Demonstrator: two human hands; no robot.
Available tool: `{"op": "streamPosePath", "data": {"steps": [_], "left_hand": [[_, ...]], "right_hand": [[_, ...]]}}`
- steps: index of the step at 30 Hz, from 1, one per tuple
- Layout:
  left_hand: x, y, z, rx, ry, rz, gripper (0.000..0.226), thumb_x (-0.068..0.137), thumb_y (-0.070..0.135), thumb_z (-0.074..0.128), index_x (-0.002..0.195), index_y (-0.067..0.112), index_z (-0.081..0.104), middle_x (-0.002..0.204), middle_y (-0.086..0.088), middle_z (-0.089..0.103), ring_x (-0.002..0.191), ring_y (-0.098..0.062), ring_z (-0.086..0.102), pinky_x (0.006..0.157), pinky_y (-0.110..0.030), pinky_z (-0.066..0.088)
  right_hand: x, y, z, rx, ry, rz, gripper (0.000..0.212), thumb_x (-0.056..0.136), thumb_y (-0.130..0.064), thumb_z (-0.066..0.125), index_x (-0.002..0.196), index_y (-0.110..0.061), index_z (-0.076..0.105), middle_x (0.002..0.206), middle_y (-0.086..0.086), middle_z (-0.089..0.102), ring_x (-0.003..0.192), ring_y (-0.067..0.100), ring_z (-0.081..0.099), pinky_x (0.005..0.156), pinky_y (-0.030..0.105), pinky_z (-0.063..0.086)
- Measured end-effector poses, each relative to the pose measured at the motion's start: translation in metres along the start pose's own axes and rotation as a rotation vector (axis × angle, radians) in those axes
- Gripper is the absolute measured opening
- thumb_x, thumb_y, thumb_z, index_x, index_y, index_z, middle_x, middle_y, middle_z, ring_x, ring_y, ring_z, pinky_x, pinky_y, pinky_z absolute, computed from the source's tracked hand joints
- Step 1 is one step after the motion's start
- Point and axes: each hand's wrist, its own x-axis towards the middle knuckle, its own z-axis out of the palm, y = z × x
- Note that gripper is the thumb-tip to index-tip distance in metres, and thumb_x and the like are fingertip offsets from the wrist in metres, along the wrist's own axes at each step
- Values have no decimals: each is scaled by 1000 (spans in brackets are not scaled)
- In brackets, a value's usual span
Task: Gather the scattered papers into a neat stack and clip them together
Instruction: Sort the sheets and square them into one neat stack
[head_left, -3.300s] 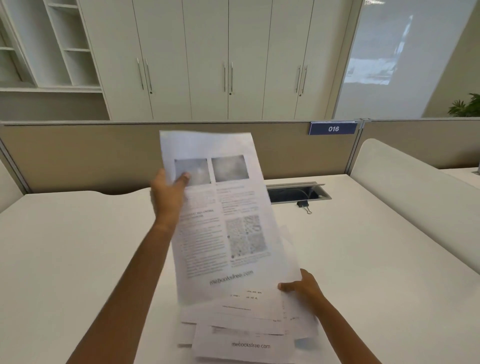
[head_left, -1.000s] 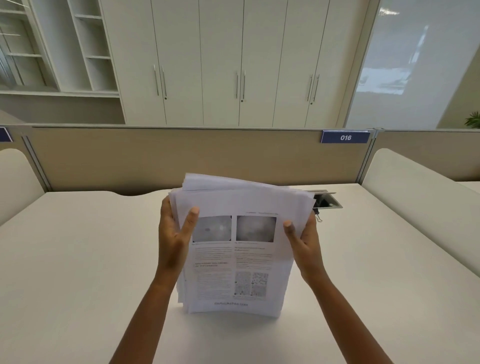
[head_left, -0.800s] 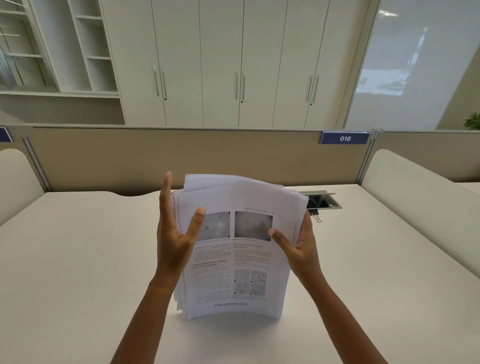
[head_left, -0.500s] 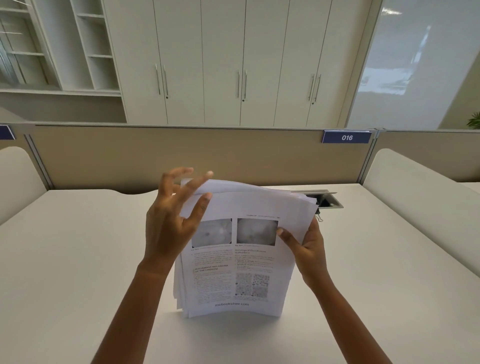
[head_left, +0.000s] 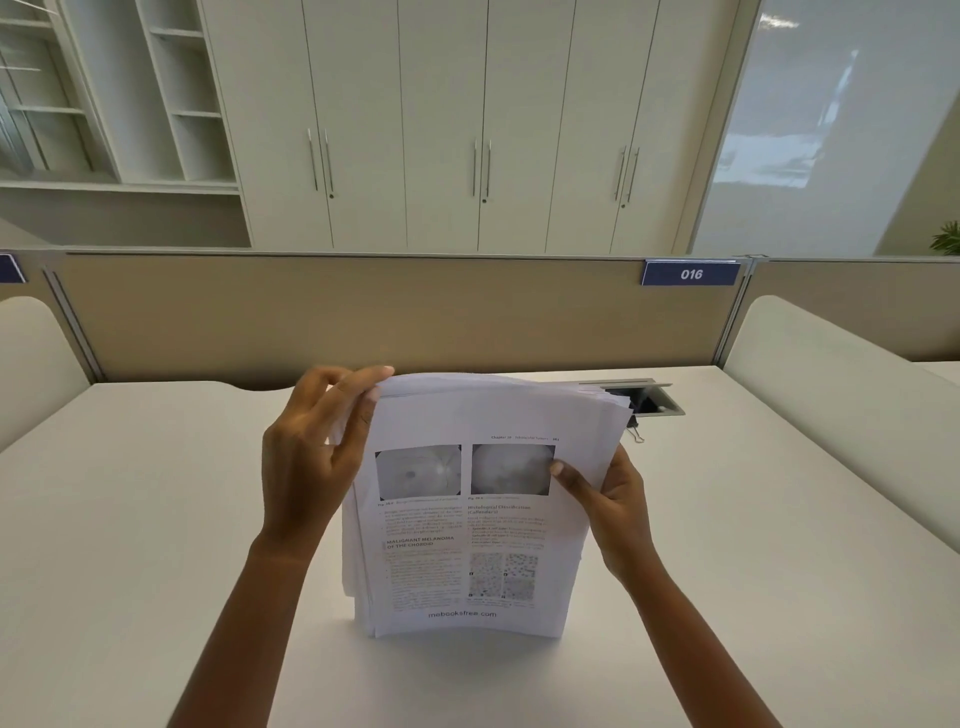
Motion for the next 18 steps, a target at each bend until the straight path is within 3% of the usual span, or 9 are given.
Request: {"op": "streamPosePath", "data": {"steps": [4,7,9,12,15,16,18], "left_hand": [[-6,-7,1,-133,94,-102,27,91,25,47,95,10,69,86,2,61,80,-1,52,62,-2,36],[-11,-9,3,-220,115,-157,27,91,30,46,95,12,65,91,27,60,88,10,53,67,-2,39],[-15,-11,5,-347,129,-248,29,88,34,47,107,16,58,94,30,62,91,11,55,72,-1,42],[-25,-18,9,-559,93,-376,51,85,39,52,128,13,42,96,23,62,91,14,56,73,-2,46],[-38,-35,15,-682,-57,-495,51,90,21,54,133,1,38,98,31,66,90,14,59,71,-4,48],[-44,-40,17,-708,-115,-529,54,85,30,60,128,1,43,95,25,68,87,12,61,68,-5,50],[-53,-40,20,-725,-217,-616,82,58,69,67,110,8,53,91,13,68,78,5,65,61,-9,52]], "right_hand": [[0,-1,0,-8,-10,22,29,82,-3,61,95,-29,56,90,-7,66,72,2,68,57,19,56],[-1,-1,1,3,-20,35,26,83,-4,59,95,-27,57,88,-6,67,70,4,68,57,19,56],[-1,0,1,11,-31,41,25,84,-4,58,93,-27,58,86,-7,67,70,6,68,57,20,57],[-1,3,2,32,-24,50,26,85,0,55,90,-25,60,82,-8,68,68,6,68,56,19,56],[0,5,3,85,3,61,25,85,2,54,90,-22,61,77,-11,70,66,7,67,55,19,55],[1,6,3,98,13,63,25,85,2,54,90,-21,61,75,-12,70,65,7,67,55,19,54],[2,6,4,111,24,57,24,85,1,54,90,-22,61,75,-12,70,65,7,67,55,19,55]]}}
